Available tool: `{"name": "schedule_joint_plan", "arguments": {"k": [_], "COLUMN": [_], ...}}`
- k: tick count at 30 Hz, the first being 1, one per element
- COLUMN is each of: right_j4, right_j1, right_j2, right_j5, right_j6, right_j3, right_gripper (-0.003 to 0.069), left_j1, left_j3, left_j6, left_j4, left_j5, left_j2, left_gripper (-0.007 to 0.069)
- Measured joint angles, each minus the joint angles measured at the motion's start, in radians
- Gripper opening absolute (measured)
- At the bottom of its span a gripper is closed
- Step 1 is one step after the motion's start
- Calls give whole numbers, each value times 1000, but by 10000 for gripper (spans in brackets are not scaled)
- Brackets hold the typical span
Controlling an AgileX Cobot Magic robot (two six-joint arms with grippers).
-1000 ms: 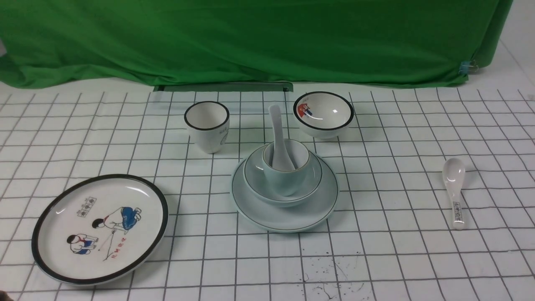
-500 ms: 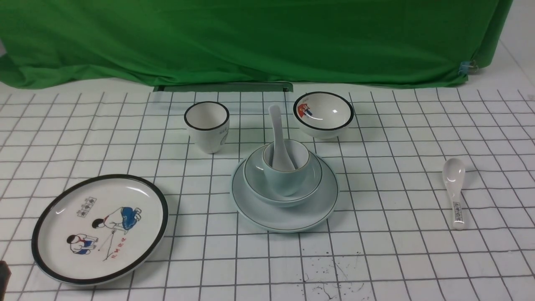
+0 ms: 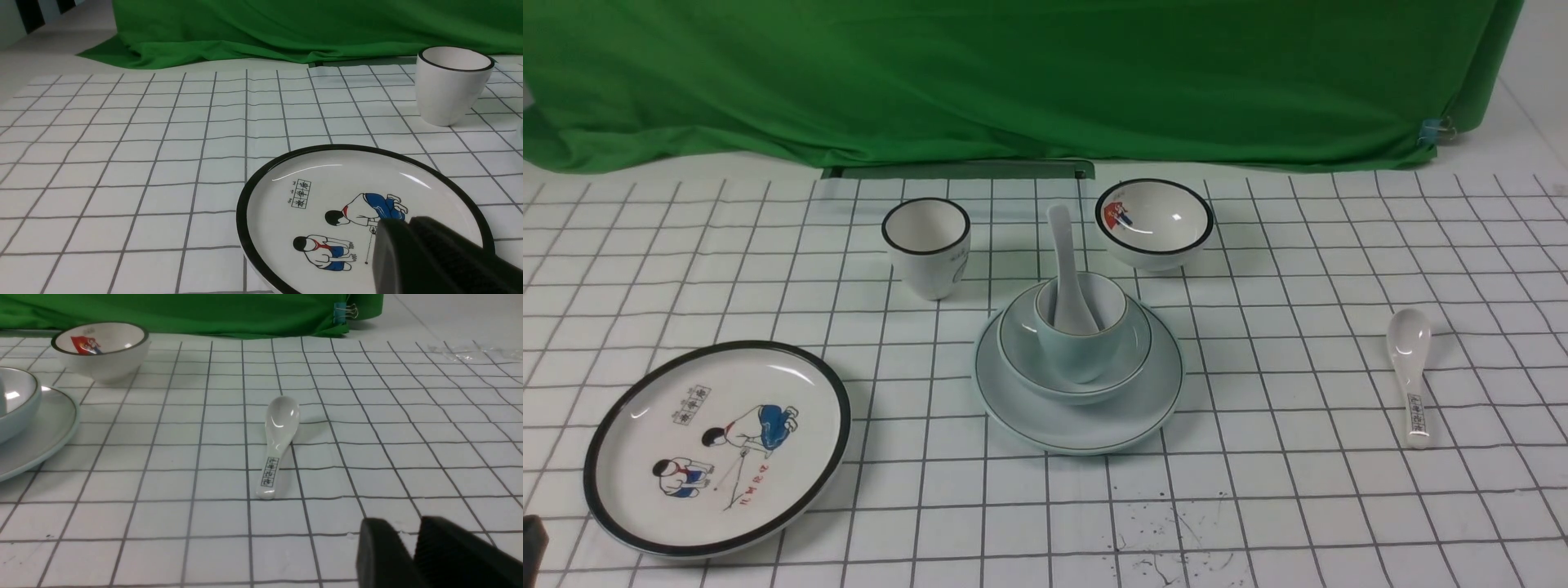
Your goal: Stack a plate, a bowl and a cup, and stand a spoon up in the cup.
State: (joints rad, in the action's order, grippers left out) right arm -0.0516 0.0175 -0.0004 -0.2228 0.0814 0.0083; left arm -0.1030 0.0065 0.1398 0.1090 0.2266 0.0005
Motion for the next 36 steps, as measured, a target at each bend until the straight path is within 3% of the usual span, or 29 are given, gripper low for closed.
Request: {"name": "schedule_joint_plan", "arguments": {"k": [36], "right_j4": [0], "right_j1": [0], "right_j2": [0], "right_j5": [0], "right_j6": [0], "right_j3": [0], "right_gripper": [240], "left_j1": [0], "left_j3": [0], "left_j6": [0], "left_j4": [-15], "left_j5": [0], "left_j2": [0], "left_gripper": [-29]}}
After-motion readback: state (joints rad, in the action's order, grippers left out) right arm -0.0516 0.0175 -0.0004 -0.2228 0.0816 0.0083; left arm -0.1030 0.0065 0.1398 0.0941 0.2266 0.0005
